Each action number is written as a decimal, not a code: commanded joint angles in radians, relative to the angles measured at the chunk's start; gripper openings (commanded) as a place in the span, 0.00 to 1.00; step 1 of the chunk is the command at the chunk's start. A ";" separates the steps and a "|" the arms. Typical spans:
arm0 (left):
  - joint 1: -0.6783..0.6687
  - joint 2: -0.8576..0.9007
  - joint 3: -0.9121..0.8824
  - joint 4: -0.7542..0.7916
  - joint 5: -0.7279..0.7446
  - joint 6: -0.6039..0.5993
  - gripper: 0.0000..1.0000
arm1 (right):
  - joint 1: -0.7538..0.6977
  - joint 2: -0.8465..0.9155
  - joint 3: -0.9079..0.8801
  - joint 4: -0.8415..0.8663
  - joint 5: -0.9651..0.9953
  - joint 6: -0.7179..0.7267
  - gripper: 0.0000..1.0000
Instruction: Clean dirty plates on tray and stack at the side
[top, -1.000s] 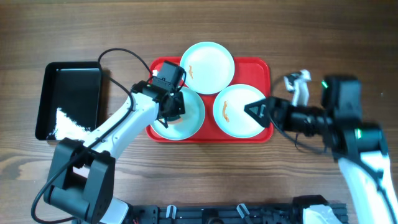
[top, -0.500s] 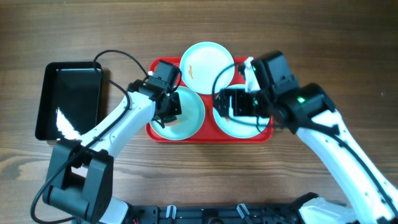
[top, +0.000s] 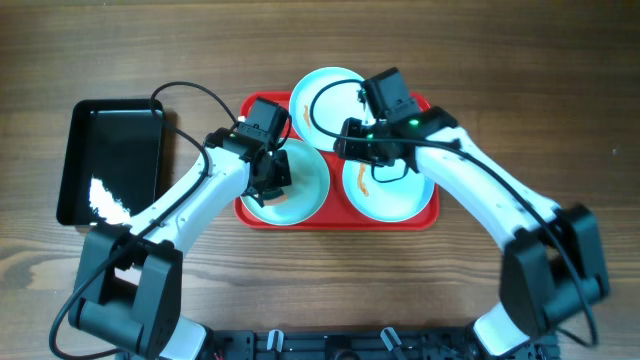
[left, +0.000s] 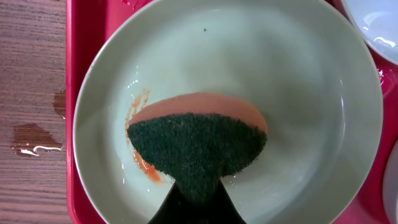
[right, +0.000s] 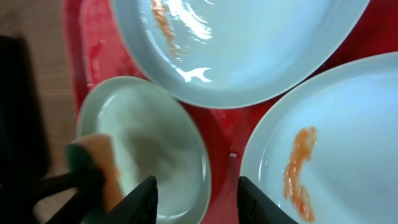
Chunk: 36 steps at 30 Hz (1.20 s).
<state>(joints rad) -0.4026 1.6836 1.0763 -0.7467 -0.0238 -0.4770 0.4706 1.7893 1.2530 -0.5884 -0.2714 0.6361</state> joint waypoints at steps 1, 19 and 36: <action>0.008 0.006 0.016 -0.008 0.008 -0.002 0.04 | 0.003 0.090 0.003 0.038 -0.022 -0.034 0.42; 0.008 0.006 -0.045 0.024 0.008 -0.002 0.04 | 0.004 0.201 0.001 0.151 -0.105 -0.137 0.42; 0.087 0.006 -0.045 0.032 0.055 -0.002 0.04 | 0.071 0.212 -0.005 0.138 -0.019 -0.103 0.40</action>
<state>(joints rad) -0.3321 1.6840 1.0367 -0.7174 -0.0097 -0.4770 0.5312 1.9770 1.2526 -0.4419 -0.3531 0.5198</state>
